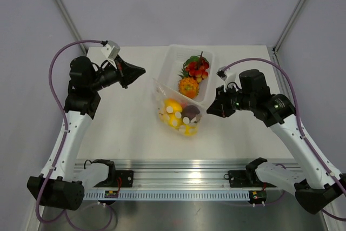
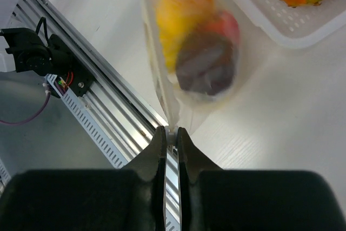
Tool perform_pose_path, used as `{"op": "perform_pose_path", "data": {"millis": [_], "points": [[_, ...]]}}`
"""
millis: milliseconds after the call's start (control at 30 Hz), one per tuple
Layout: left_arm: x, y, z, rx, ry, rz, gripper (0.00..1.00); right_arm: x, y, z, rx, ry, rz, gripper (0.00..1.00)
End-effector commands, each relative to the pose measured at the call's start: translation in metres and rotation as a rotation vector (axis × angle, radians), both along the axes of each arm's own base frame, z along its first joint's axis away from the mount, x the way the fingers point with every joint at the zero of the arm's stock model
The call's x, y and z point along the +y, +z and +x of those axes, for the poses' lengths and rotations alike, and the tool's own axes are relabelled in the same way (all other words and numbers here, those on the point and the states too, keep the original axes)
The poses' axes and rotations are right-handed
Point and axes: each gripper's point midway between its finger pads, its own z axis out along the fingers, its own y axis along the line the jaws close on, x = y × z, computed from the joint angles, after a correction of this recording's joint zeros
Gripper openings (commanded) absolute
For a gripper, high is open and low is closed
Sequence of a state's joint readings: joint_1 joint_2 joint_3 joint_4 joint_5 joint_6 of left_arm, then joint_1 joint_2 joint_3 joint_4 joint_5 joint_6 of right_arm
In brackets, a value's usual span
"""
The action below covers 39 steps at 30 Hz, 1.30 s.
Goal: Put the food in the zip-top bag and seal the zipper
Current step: Place the zipper food storage bag at the center of the board.
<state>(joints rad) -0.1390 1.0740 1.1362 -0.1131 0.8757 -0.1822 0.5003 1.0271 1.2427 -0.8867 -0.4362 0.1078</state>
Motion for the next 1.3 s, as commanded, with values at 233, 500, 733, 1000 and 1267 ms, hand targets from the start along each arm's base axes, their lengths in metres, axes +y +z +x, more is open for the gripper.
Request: {"op": "perform_pose_path", "data": {"millis": [233, 500, 733, 1000, 1267], "points": [[0.071, 0.042, 0.074, -0.105, 0.387, 0.018, 0.00, 0.105, 0.051, 0.083, -0.082, 0.134, 0.152, 0.00], [0.092, 0.064, 0.093, -0.096, 0.396, -0.032, 0.00, 0.155, 0.091, 0.106, -0.153, 0.241, 0.236, 0.00], [0.093, 0.057, 0.091, -0.060, 0.403, -0.064, 0.00, 0.161, 0.114, 0.097, -0.194, 0.291, 0.268, 0.00], [0.105, 0.067, 0.092, -0.019, 0.510, -0.105, 0.00, 0.190, 0.151, 0.108, -0.274, 0.318, 0.353, 0.00], [0.152, 0.114, 0.075, -0.038, 0.779, -0.176, 0.00, 0.243, 0.166, 0.168, -0.350, 0.312, 0.451, 0.00]]}}
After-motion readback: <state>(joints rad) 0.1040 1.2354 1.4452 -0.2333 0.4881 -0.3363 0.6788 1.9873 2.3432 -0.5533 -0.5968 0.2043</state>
